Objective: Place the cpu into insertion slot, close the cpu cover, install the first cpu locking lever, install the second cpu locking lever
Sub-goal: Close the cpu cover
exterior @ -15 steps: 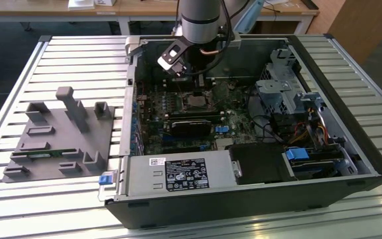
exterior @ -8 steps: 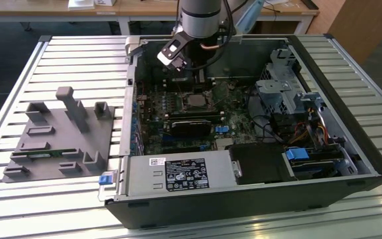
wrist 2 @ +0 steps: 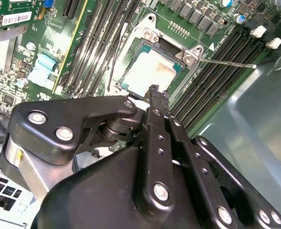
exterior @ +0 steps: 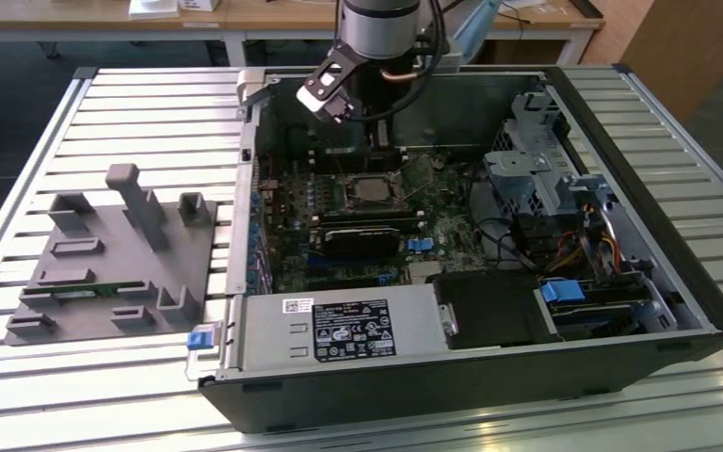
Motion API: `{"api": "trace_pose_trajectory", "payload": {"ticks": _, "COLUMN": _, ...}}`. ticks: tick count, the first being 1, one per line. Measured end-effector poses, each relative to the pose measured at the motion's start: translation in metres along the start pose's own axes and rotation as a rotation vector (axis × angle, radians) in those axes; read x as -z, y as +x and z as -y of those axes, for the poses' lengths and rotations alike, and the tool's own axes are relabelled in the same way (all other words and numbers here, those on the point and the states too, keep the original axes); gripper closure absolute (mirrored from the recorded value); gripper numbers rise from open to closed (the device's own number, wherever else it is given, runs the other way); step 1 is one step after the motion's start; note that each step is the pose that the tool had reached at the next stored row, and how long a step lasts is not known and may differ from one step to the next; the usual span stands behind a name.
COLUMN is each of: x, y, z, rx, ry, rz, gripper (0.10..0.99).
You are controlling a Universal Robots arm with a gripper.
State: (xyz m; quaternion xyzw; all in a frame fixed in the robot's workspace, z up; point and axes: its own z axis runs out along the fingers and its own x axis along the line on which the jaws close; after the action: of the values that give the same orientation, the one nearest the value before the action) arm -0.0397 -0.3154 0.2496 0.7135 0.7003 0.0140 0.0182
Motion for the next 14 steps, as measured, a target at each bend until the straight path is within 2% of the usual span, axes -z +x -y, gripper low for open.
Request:
{"api": "trace_pose_trajectory", "payload": {"ticks": 10, "x": -0.0001, "y": -0.0124, "z": -0.0006, "rx": 0.0, "ry": 0.0, "rz": 0.0, "gripper": 0.98}}
{"api": "trace_pose_trajectory", "payload": {"ticks": 14, "x": -0.0006, "y": -0.0124, "z": -0.012, "rx": 0.0, "ry": 0.007, "rz": -0.0022, "gripper": 0.98}}
